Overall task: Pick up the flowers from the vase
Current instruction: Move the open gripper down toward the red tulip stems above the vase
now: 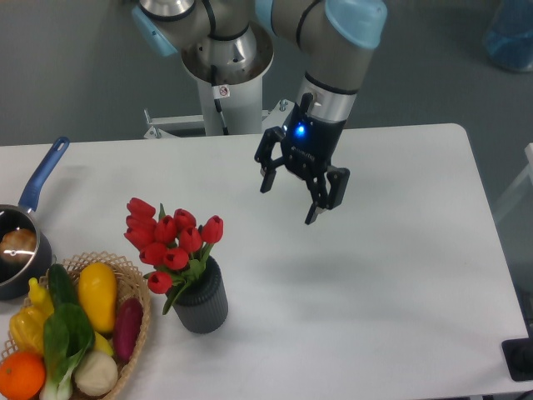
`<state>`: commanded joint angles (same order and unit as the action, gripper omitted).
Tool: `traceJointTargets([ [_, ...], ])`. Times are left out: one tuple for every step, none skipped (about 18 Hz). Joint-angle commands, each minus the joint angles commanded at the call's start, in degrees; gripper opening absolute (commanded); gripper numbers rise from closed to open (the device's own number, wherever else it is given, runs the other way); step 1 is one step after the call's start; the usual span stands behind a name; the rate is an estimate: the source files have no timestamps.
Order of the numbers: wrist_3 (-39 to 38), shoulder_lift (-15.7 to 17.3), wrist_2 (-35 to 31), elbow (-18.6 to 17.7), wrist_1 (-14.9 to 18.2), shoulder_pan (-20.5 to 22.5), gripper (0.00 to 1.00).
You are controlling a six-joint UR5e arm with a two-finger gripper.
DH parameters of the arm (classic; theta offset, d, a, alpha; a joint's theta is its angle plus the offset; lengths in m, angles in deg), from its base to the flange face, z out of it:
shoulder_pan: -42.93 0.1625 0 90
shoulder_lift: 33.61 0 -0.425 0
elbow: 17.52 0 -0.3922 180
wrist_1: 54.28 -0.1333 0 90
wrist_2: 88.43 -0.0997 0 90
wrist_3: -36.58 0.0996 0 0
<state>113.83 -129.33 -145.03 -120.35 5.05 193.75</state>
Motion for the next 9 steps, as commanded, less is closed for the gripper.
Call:
traceJointTargets([
  [0.0,0.0,0.3,0.0,0.3,-0.4,1.00],
  [-0.2,-0.3,1.1,-0.1,0.4,-0.8,1.00],
  [-0.7,-0.8,2.2,-0.2,0.4,-1.0,1.00],
  [-1.0,-0.9,3.2,-0.5,0.6,-1.1,1.00],
  [-1.3,-0.9,4.1,-1.1,0.5,-1.0,1.00],
  [-1.3,-0.7,4.9,-2.1,0.4,-1.1,1.00],
  [-1.4,-0.4,5.4,-2.5,0.4,-1.1,1.00],
  [-1.3,-0.3,5.7,-2.4,0.4,-1.5,1.00],
  [-1.2,-0.6,6.5,-2.4,0.2,-1.6,1.00],
])
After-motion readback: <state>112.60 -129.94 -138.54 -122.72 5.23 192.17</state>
